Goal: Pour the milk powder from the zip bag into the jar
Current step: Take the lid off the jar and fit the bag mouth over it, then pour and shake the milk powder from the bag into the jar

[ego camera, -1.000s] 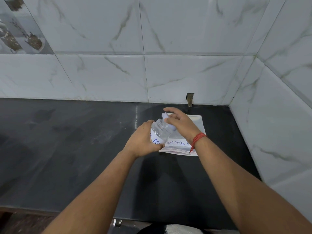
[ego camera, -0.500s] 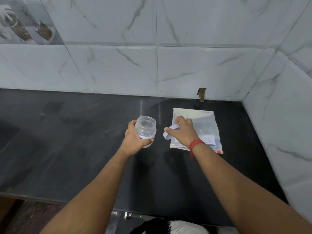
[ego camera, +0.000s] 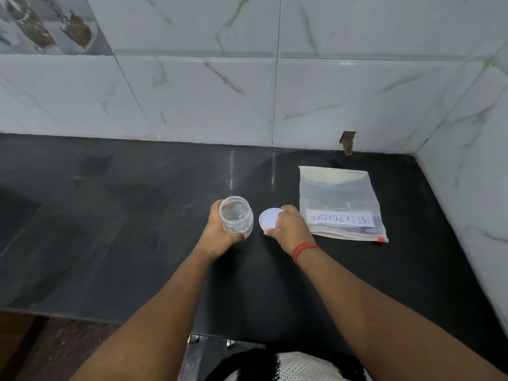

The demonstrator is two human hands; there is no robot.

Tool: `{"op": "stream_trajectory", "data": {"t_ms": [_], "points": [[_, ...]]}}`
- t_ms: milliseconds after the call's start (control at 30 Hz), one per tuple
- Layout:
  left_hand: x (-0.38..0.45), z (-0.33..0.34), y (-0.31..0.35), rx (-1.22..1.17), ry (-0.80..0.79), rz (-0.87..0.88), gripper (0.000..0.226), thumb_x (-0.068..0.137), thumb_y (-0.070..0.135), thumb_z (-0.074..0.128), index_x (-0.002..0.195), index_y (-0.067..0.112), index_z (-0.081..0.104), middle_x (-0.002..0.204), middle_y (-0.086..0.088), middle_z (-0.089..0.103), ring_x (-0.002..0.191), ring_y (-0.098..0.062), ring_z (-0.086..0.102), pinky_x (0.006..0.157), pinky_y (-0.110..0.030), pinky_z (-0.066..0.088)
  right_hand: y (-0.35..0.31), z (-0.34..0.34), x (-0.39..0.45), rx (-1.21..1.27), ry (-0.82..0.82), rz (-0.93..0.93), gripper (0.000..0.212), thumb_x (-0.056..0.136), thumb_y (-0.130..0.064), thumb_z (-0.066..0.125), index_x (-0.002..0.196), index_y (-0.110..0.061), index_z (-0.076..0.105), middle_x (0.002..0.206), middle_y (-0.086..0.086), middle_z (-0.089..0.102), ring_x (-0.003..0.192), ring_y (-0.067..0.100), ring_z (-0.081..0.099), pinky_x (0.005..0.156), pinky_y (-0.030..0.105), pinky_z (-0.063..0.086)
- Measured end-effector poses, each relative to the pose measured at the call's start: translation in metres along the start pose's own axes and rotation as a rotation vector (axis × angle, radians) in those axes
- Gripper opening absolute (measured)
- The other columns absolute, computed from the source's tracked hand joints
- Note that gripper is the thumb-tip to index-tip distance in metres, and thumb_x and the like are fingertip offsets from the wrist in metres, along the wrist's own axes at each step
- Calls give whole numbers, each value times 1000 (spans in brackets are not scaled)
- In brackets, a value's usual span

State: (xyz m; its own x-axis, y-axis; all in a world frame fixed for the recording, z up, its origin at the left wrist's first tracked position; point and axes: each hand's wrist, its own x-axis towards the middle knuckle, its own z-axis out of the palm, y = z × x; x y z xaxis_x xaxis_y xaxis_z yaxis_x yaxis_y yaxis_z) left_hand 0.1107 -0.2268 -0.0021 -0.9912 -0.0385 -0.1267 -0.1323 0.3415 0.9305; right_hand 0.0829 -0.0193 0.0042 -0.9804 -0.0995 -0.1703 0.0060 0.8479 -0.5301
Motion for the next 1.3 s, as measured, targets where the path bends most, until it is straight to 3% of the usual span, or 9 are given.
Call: {"op": "stream_trajectory", "data": {"t_ms": [233, 300, 433, 567, 633, 767, 900, 1067, 1300], "points": [[-1, -4, -5, -22, -46, 33, 86, 74, 3, 88, 137, 28, 34, 130, 16, 52, 110, 17, 55, 86, -4, 45, 1, 26, -8, 36, 33, 18, 46, 82, -29, 79, 111, 3, 64, 146, 6, 41, 116, 29, 55, 102, 33, 45], [-1, -6, -7, -23, -62, 36, 87, 75, 4, 88, 139, 28, 34, 136, 11, 49, 116, 14, 53, 92, -9, 46, 3, 28, -11, 26, 37, 10, 46, 82, -27, 80, 114, 2, 62, 149, 7, 39, 123, 29, 52, 104, 34, 44], [-6, -13, -6, -36, -79, 16, 105, 74, 9, 91, 153, 20, 24, 152, 1, 42, 136, -10, 48, 112, -28, 43, 7, 28, -17, 1, 71, -21, 50, 80, -25, 81, 119, -3, 60, 154, 9, 34, 136, 28, 41, 110, 34, 39], [-12, -15, 2, -18, -8, 7, 110, 75, 31, 88, 159, 27, 17, 160, 17, 27, 136, 8, 35, 102, -9, 30, 13, 22, -20, -15, 117, -50, 40, 84, -23, 77, 117, -8, 59, 155, 6, 35, 137, 27, 40, 108, 36, 41], [-15, -14, 12, -12, 46, 55, 102, 76, 39, 83, 158, 29, 24, 158, 18, 31, 130, 19, 37, 104, -11, 32, 16, 17, -21, -6, 137, -69, 38, 86, -23, 76, 118, -9, 60, 153, 6, 37, 137, 26, 41, 109, 35, 39], [-17, -2, 39, 147, 141, 256, 80, 86, 30, 77, 154, 26, 35, 155, 9, 40, 141, -6, 41, 116, -36, 38, 26, 1, -21, 21, 184, -94, 33, 87, -22, 75, 114, -12, 61, 149, 5, 43, 133, 25, 46, 106, 33, 41], [-14, 28, 72, 254, 161, 475, 71, 87, 29, 70, 151, 19, 42, 158, 3, 42, 151, -13, 32, 123, -51, 27, 45, -21, -22, 16, 242, -91, 34, 87, -24, 75, 116, -12, 62, 145, 5, 47, 132, 24, 48, 105, 35, 44], [-7, 78, 94, 366, 90, 553, 68, 89, 34, 65, 151, 21, 41, 160, 2, 41, 152, -17, 30, 126, -50, 21, 85, -50, -28, -36, 260, -45, 35, 91, -24, 72, 122, -17, 60, 149, 3, 44, 135, 23, 45, 107, 32, 43], [2, 148, 85, 546, -78, 450, 72, 89, 26, 69, 153, 15, 39, 161, -4, 38, 153, -23, 27, 126, -46, 21, 147, -84, -44, -85, 251, -18, 34, 92, -25, 70, 122, -14, 60, 147, 3, 45, 134, 22, 45, 106, 37, 45]]}}
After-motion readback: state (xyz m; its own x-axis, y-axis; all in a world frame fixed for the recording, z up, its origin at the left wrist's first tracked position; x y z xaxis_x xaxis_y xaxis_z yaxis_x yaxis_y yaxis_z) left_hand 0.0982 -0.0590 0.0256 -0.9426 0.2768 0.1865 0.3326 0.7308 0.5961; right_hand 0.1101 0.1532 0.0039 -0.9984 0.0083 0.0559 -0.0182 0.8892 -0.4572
